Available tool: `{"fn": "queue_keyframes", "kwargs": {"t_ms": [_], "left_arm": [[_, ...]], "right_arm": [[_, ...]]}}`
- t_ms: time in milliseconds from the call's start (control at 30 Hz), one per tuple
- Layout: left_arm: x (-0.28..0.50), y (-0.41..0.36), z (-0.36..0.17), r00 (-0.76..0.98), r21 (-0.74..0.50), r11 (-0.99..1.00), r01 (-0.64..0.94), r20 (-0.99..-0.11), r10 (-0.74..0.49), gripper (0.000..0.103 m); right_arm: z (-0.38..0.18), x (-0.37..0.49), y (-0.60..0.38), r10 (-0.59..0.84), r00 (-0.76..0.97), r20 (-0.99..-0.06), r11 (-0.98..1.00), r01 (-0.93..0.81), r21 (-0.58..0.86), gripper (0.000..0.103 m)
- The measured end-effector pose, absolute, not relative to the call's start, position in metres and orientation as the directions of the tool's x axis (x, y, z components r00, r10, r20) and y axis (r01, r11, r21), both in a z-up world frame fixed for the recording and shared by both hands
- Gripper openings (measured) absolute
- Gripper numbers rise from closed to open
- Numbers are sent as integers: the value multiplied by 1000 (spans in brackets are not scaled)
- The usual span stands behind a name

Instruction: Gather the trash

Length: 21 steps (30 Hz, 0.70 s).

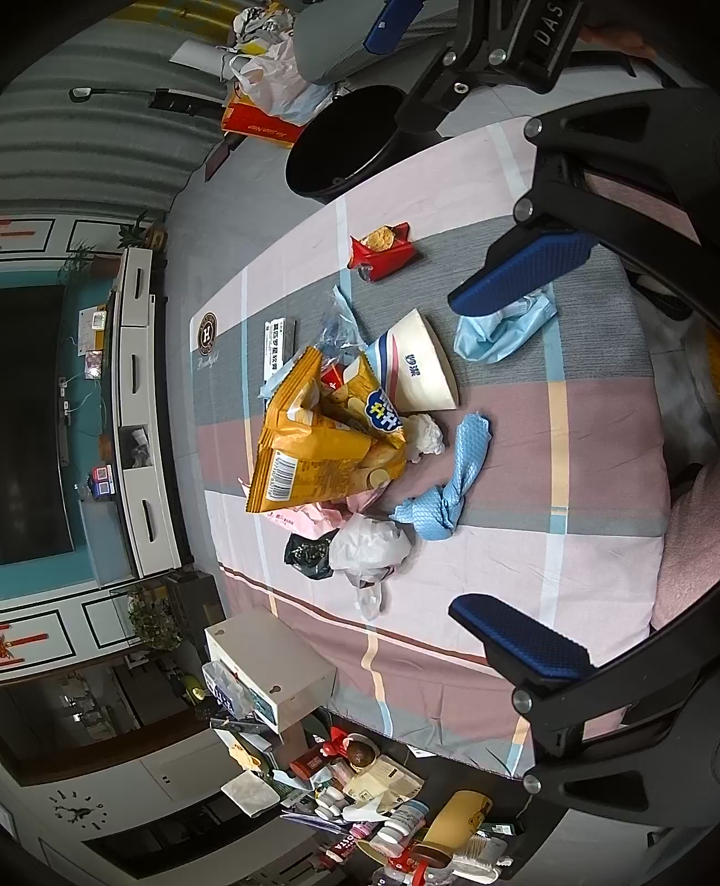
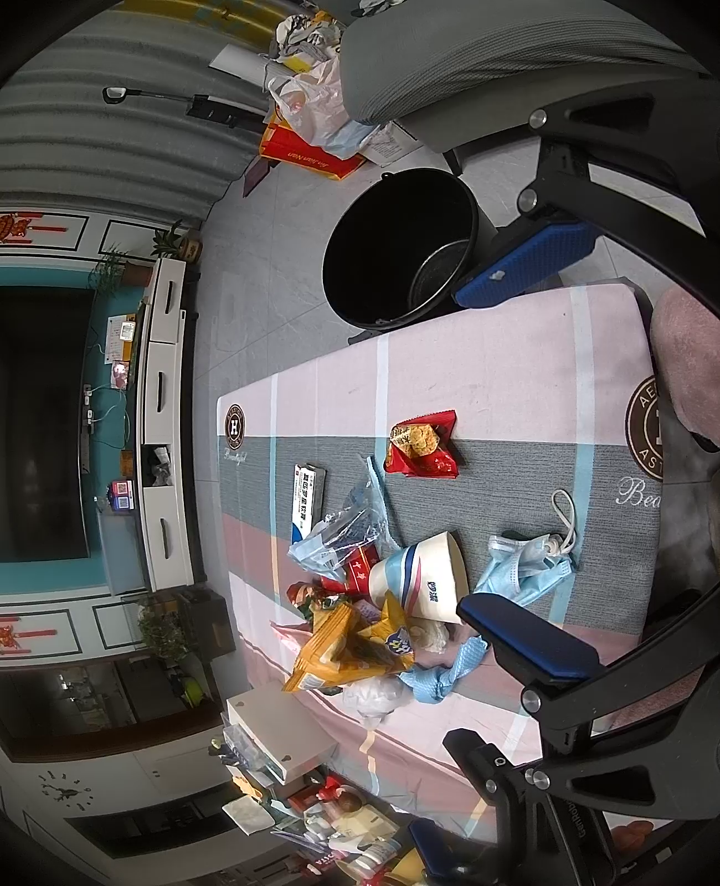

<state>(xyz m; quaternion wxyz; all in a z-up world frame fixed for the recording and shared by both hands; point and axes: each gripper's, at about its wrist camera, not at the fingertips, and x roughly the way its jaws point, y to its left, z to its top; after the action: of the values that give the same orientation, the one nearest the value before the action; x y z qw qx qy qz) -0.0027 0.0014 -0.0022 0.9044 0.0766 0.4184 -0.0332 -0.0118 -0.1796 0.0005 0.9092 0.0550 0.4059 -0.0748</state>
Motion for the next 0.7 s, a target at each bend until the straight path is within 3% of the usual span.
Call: {"fn": "queue_keyframes", "kwargs": {"t_ms": [433,700], "left_arm": [[-3,-2,-9,639,102,985,137,-769,-9,100],[0,8,-22,593,-20,983,181,-796,-125,100]], "right_arm": [[0,-13,-178,-90,657,-748,982,184,43,100],[-19,-13,-190,-39,640,-768,983,163,87,100]]}}
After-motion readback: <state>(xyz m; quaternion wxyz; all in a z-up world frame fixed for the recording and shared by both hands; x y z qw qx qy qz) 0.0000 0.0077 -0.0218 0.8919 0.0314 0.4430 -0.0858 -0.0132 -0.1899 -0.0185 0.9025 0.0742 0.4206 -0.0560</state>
